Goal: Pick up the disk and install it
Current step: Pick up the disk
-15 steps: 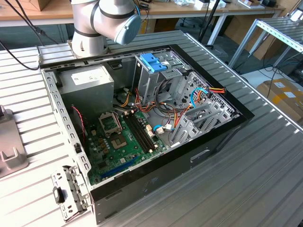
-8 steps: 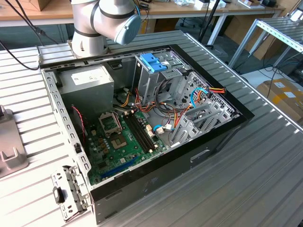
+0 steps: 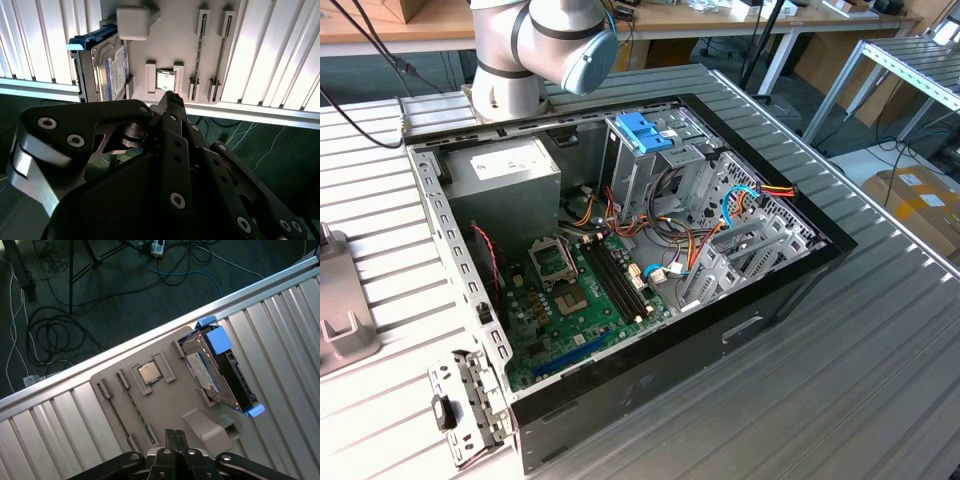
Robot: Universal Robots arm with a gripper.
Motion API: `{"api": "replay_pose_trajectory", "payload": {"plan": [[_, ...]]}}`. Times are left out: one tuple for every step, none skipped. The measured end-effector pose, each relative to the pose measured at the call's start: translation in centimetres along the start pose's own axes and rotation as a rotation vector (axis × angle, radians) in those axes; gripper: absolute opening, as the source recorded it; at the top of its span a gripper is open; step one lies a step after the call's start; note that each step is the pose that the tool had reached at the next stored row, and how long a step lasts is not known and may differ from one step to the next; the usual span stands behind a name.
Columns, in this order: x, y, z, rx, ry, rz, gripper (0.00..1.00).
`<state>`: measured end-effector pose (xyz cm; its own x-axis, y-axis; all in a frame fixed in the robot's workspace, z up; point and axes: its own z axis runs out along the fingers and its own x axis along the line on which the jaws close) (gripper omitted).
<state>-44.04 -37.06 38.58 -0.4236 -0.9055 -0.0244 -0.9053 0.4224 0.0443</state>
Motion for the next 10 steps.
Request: {"api": "replay_pose_trajectory", "payload": {"plan": [[0.0,0.0,0.0,-0.0001,0.0002,-0.003,0.11],[0.0,0.0,0.0,-0.0003,0.0004,-0.009,0.11],[0.0,0.0,0.0,-0.0004,0.0007,-0.016,0.11],[-0.01,0.01,0.0,-0.0008,0.0014,-0.033,0.11],[0.0,0.0,0.0,-0.0012,0.0022,-0.05,0.11],[0.0,0.0,0.0,-0.0022,0.0038,-0.087,0.11],[0.0,0.01,0.0,-0.0029,0.0052,-0.118,0.11],[0.0,0.0,0.0,-0.0032,0.0057,-0.131,0.11],[0.0,0.0,0.0,-0.0033,0.0059,-0.134,0.11],[0.0,0.0,0.0,-0.0034,0.006,-0.137,0.11]]}}
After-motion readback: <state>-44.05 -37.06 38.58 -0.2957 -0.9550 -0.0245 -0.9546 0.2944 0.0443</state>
